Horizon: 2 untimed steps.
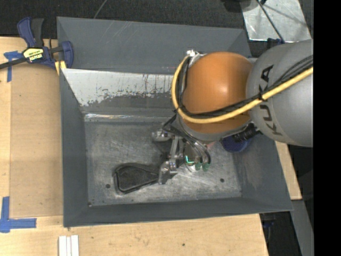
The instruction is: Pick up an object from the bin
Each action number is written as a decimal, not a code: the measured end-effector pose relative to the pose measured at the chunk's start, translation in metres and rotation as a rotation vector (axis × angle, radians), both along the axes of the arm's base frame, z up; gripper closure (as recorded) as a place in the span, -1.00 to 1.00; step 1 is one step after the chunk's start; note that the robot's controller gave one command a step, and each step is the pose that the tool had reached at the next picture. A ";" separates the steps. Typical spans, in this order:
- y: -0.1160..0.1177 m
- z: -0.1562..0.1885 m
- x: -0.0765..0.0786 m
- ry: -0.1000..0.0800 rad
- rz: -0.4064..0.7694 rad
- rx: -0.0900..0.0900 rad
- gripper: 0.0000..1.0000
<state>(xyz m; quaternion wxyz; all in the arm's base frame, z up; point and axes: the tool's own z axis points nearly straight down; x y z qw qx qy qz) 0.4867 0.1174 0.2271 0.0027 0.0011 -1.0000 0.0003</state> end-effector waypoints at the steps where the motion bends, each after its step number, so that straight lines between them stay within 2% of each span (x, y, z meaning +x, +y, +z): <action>1: -0.009 -0.108 0.016 0.000 -0.100 -0.001 -1.00; 2: 0.032 -0.148 0.002 -0.010 -0.016 0.001 -1.00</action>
Offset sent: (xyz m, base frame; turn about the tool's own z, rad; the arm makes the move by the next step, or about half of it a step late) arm 0.0175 -0.0081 -0.1041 0.1012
